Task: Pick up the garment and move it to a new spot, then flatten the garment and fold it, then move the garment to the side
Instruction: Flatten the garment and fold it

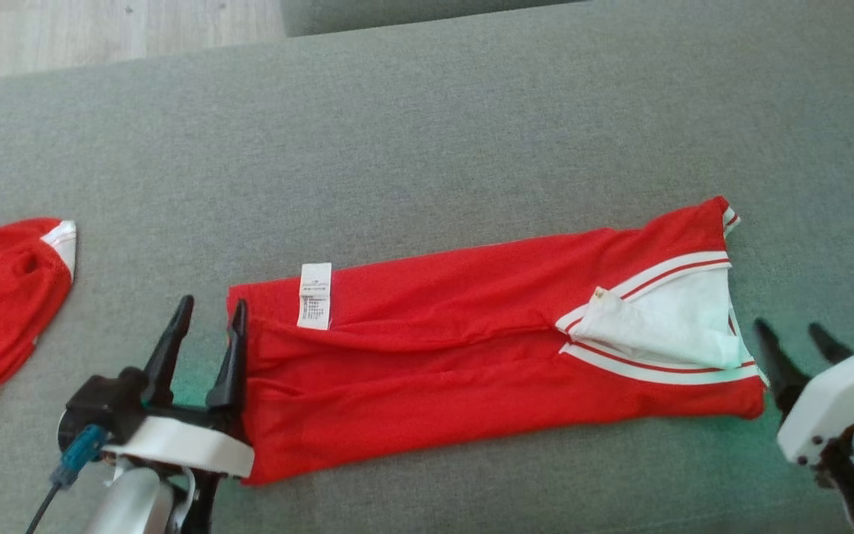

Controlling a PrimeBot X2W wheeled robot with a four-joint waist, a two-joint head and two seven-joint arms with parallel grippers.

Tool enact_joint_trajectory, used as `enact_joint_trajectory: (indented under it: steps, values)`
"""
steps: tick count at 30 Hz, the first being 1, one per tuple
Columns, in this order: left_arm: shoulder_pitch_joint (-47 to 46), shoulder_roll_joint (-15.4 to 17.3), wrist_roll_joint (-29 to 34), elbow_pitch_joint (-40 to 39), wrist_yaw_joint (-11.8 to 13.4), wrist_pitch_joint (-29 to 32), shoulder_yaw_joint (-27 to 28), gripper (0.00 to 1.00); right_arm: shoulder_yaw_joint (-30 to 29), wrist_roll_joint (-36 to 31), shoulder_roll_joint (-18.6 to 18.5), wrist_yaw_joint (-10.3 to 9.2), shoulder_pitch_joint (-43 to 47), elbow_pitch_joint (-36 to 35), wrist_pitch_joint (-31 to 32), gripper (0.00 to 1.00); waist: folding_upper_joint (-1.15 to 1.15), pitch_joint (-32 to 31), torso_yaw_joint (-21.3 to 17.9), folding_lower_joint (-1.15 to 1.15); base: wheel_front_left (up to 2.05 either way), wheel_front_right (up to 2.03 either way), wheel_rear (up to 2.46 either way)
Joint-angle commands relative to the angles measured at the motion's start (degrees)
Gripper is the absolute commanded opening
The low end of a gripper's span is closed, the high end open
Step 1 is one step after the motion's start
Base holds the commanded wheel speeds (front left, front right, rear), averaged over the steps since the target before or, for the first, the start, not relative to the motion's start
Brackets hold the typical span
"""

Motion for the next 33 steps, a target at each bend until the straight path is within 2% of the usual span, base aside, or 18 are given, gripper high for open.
enact_joint_trajectory:
  steps: [1,7,10,11,12,19,25,26,27,33]
  values:
    - [-0.7,-0.1,0.9,-2.2,0.2,-0.5,3.8,1.00,0.2,0.6,-0.4,0.40,-2.4,-2.8,-2.0,1.00,0.00,-0.5,0.2,0.00,0.00,0.00,0.00]
    - [-0.6,-1.7,3.7,-3.4,1.1,-0.5,7.5,1.00,0.2,-0.2,-0.4,0.40,-7.1,2.7,-3.7,1.00,0.00,-1.4,0.6,0.00,0.00,0.00,0.00]
    - [-1.7,-1.5,4.9,-2.8,1.0,-0.5,8.5,1.00,0.3,-1.3,-0.4,0.40,-10.7,8.4,-4.1,1.00,0.00,-1.5,0.8,0.00,0.00,0.00,0.00]
    - [-2.5,-1.5,5.8,-2.8,1.1,-0.5,8.6,1.00,0.3,-1.7,-0.4,0.40,-12.8,13.1,-3.4,1.00,0.00,-1.6,1.2,0.00,0.00,0.00,0.00]
    - [-2.5,-1.5,5.8,-2.8,1.1,-0.5,8.6,1.00,0.3,-1.7,-0.4,0.40,-12.8,13.1,-3.4,1.00,0.00,-1.6,1.2,0.00,0.00,0.00,0.00]
    - [-3.7,-1.3,6.8,-2.8,1.1,-0.5,8.9,1.00,1.2,-3.2,-0.4,0.40,-18.9,26.6,-2.9,1.00,0.00,-0.9,2.4,0.00,0.00,0.00,0.00]
    - [-3.0,-1.9,6.9,-2.9,1.1,-0.5,8.8,1.00,3.0,-4.7,-0.4,0.40,-20.5,34.1,-2.3,1.00,0.00,-0.6,3.1,0.00,0.00,0.00,0.00]
    - [-2.9,-1.9,6.9,-2.9,1.1,-0.5,8.9,1.00,3.4,-4.6,-0.4,0.40,-20.5,34.8,-2.0,0.83,0.00,-0.6,3.2,0.00,0.00,0.00,0.00]
    - [-2.8,-2.0,6.8,-2.9,1.1,-0.5,8.9,1.00,3.8,-4.5,-0.4,0.40,-20.6,35.2,-2.0,0.00,0.00,-0.7,3.1,0.00,0.00,0.00,0.00]
    - [-1.8,-1.9,6.5,-3.2,1.2,-0.5,9.8,1.00,4.6,-5.4,-1.5,0.40,-21.4,33.5,-3.3,0.00,0.00,-1.2,1.8,0.00,0.00,0.00,0.00]
